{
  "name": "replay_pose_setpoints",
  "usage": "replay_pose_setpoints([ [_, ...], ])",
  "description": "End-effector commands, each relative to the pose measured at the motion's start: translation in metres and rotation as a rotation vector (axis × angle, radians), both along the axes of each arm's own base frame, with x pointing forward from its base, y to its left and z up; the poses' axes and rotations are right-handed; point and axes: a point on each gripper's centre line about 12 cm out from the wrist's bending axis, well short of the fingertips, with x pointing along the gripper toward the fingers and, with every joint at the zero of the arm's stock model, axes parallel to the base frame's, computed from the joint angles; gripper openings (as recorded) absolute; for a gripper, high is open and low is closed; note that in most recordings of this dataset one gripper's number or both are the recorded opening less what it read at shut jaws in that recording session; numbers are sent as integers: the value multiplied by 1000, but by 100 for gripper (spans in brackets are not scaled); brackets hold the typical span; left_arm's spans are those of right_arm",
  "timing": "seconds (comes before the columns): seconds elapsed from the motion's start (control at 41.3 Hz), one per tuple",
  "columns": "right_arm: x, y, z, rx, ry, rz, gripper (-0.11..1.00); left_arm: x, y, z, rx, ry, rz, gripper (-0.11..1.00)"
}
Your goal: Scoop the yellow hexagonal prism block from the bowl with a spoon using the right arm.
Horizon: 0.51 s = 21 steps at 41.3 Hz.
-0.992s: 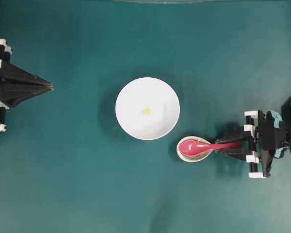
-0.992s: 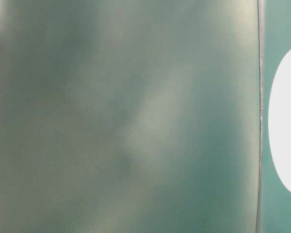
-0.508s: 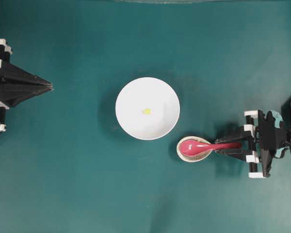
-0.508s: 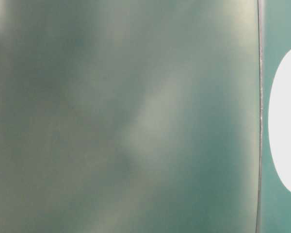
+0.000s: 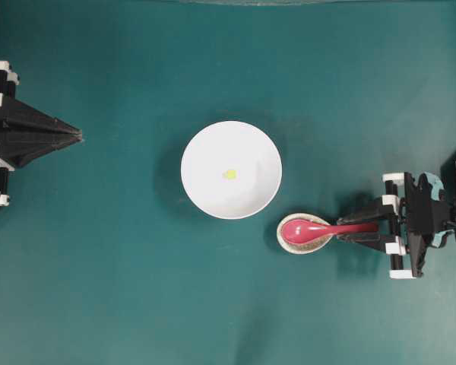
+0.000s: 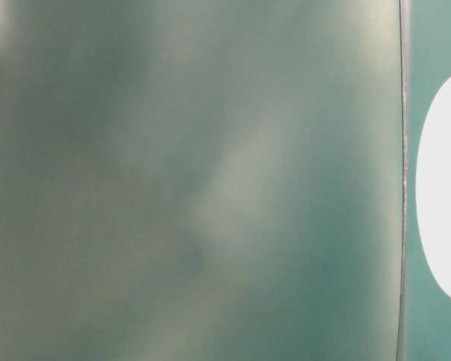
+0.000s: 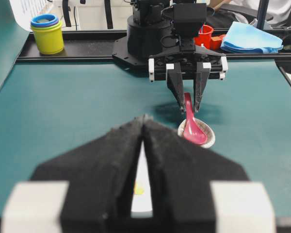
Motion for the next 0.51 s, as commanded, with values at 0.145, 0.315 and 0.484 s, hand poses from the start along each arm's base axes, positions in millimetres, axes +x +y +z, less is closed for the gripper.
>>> replay_pose_setpoints([
  [0.145, 3, 1, 7, 13, -34, -2, 35, 3, 0, 11, -1, -26, 1, 8],
  [0.315, 3, 1, 7, 13, -34, -2, 25, 3, 0, 11, -1, -26, 1, 8],
  [0.484, 3, 1, 7, 13, -34, -2, 24, 3, 0, 11, 0, -26, 1, 8],
])
